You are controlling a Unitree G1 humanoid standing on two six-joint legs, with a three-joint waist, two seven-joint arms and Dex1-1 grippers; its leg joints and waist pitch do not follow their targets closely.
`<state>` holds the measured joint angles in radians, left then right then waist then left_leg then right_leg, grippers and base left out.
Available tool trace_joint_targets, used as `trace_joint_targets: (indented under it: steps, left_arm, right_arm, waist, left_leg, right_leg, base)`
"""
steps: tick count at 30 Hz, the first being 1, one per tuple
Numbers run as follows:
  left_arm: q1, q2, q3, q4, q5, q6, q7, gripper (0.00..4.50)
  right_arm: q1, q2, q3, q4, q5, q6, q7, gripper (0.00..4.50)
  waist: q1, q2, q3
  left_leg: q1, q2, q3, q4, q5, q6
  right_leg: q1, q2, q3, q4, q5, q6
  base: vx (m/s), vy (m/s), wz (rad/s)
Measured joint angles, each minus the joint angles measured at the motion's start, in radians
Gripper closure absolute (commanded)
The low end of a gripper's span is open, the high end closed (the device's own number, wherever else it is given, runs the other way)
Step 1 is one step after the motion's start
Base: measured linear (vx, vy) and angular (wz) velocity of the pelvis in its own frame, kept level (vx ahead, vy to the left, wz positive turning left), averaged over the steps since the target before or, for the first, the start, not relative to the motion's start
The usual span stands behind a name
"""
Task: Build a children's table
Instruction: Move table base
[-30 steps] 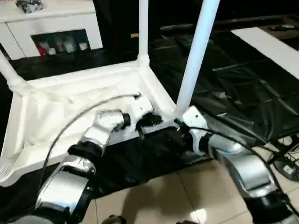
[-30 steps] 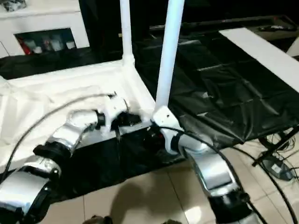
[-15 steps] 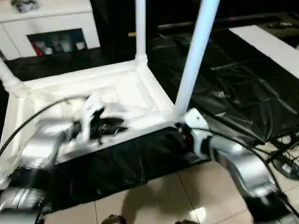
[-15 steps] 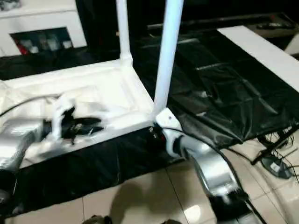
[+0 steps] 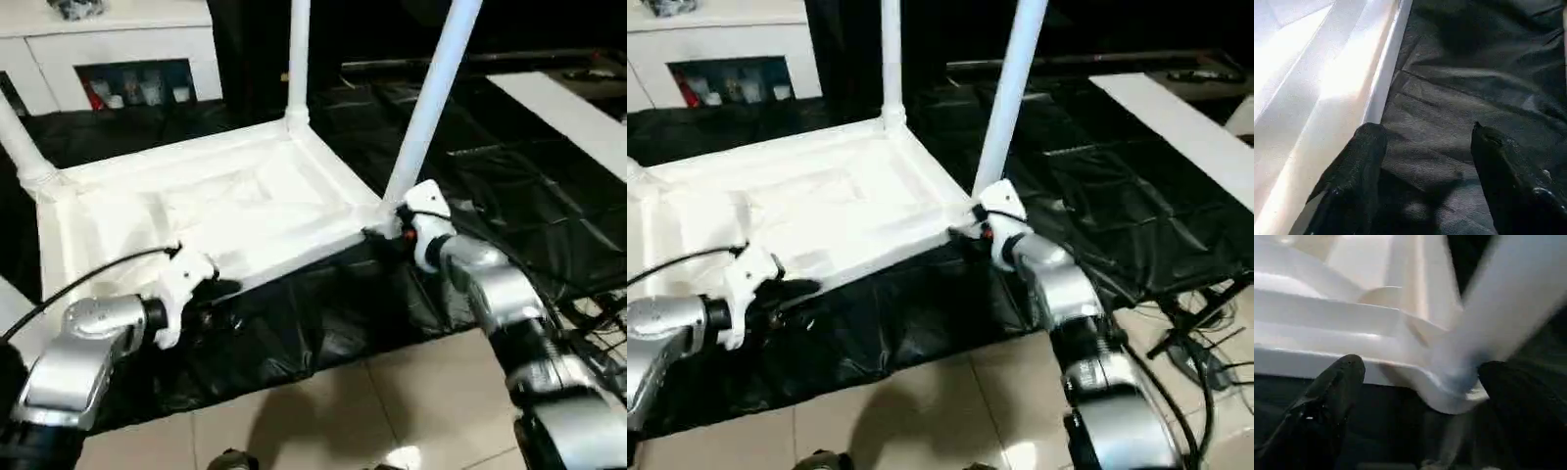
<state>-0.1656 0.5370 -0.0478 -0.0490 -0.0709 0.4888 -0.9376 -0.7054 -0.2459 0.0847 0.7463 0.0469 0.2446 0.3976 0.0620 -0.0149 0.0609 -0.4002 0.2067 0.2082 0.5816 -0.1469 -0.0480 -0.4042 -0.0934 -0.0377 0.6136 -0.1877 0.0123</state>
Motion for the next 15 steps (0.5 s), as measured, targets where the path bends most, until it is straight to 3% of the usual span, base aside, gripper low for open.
trace_joint_targets:
  steps: [6, 11, 14, 15]
  left_arm:
    - [-0.03, -0.002, -0.038, 0.037, 0.073, -0.018, 0.104, 0.73]
    - [-0.058, -0.009, -0.032, 0.085, 0.133, -0.058, 0.186, 0.33]
    - [-0.053, -0.041, 0.017, 0.07, 0.117, -0.078, 0.228, 0.07]
    - [-0.028, -0.077, 0.073, 0.029, 0.078, -0.083, 0.26, 0.07]
  right_arm:
    - [-0.071, 0.022, -0.042, 0.178, -0.001, -0.125, -0.097, 0.12]
    - [-0.071, 0.05, -0.046, 0.187, 0.001, -0.162, -0.086, 0.12]
    - [-0.058, 0.053, -0.051, 0.175, 0.005, -0.189, -0.061, 0.12]
    - [-0.037, 0.06, -0.05, 0.157, 0.014, -0.209, -0.037, 0.12]
  waist:
    - [0.0, -0.005, 0.001]
    - [-0.001, -0.007, 0.002]
    - [0.001, -0.008, 0.002]
    - [0.001, -0.008, 0.002]
  left_leg:
    - [0.0, 0.001, -0.003, 0.002, 0.0, 0.0]
    - [-0.001, 0.0, -0.005, 0.006, 0.0, 0.0]
    - [-0.001, 0.0, -0.005, 0.007, 0.0, 0.0]
    - [-0.002, 0.0, -0.005, 0.008, 0.0, 0.0]
  right_leg:
    - [-0.001, 0.001, -0.001, 0.005, 0.001, -0.001]
    - [-0.001, 0.001, -0.002, 0.009, 0.001, -0.002]
    - [-0.001, 0.001, -0.001, 0.009, 0.001, -0.002]
    - [-0.001, 0.001, -0.001, 0.009, 0.002, -0.002]
  base:
    - [0.0, 0.0, 0.0]
    - [0.0, 0.0, 0.0]
    - [0.0, 0.0, 0.0]
    - [0.0, 0.0, 0.0]
